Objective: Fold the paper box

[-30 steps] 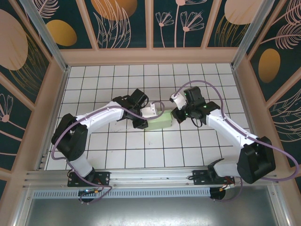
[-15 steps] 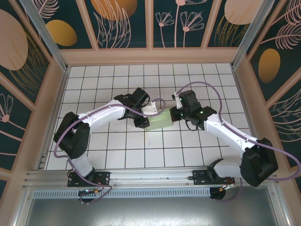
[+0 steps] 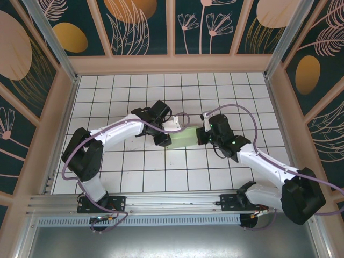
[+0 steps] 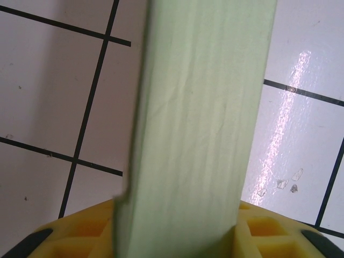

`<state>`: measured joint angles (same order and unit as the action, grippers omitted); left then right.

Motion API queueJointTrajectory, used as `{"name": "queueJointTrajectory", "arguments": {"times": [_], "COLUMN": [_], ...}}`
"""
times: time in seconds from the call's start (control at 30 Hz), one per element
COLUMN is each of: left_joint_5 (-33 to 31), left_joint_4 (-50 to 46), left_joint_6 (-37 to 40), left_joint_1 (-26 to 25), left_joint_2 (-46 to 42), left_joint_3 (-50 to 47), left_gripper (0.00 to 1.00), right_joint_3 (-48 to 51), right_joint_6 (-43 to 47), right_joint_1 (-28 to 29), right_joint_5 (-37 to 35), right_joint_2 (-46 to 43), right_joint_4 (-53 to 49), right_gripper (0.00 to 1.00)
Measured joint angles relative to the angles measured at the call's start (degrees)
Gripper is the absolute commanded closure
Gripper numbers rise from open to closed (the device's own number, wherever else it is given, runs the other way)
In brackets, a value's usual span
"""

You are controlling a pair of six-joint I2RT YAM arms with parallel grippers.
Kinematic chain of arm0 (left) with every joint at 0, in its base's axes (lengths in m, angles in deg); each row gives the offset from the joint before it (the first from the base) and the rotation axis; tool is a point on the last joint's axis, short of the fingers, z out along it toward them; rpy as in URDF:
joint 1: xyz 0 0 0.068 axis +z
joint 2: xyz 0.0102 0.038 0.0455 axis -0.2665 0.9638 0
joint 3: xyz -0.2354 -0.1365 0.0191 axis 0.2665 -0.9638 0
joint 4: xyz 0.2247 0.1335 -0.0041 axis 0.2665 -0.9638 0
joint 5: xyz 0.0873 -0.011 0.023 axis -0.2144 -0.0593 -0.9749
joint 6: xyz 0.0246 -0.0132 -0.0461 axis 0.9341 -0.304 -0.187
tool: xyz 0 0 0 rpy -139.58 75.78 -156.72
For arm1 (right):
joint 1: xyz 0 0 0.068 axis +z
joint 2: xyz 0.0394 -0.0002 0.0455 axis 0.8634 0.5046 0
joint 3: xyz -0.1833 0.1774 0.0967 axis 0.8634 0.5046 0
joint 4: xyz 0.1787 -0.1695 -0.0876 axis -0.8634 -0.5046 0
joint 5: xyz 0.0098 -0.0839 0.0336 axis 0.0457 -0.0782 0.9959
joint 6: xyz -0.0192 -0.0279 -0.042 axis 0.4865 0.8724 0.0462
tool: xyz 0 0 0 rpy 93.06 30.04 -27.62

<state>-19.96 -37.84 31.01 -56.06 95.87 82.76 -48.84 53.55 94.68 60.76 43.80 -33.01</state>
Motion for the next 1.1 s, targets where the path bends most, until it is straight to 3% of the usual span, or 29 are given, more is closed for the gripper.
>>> {"name": "queueJointTrajectory", "arguments": {"times": [0.3, 0.6, 0.73, 0.93, 1.0, 1.1], "left_joint_5": [0.13, -0.72, -3.28, -8.52, -9.11, -9.11], "left_joint_4": [0.68, 6.38, 12.50, 19.65, 21.75, 22.32], "left_joint_6": [-3.78, -7.87, -13.46, -27.80, -32.87, -37.38], "left_joint_1": [0.00, 0.00, 0.00, 0.00, 0.00, 0.00], "left_joint_2": [0.00, -7.34, -15.47, -25.27, -27.54, -30.38], "left_joint_3": [-1.18, -4.94, -9.86, -15.26, -16.79, -19.52], "left_gripper": [0.41, 0.01, 0.01, 0.03, 0.18, 0.59], "right_joint_3": [1.29, 0.70, -0.20, -1.33, -1.66, -2.10], "right_joint_6": [0.00, -0.02, -0.09, -0.50, -0.72, -1.33], "right_joint_1": [0.85, 1.05, 1.14, 1.14, 1.14, 1.14], "right_joint_5": [0.28, 0.04, -0.13, -0.39, -0.50, -0.57], "right_joint_2": [-0.28, -0.46, -0.42, 0.13, 0.26, 0.39], "right_joint_4": [0.76, -0.83, -2.38, -3.91, -4.48, -5.27], "right_gripper": [1.00, 1.00, 1.00, 1.00, 1.00, 1.00]}}
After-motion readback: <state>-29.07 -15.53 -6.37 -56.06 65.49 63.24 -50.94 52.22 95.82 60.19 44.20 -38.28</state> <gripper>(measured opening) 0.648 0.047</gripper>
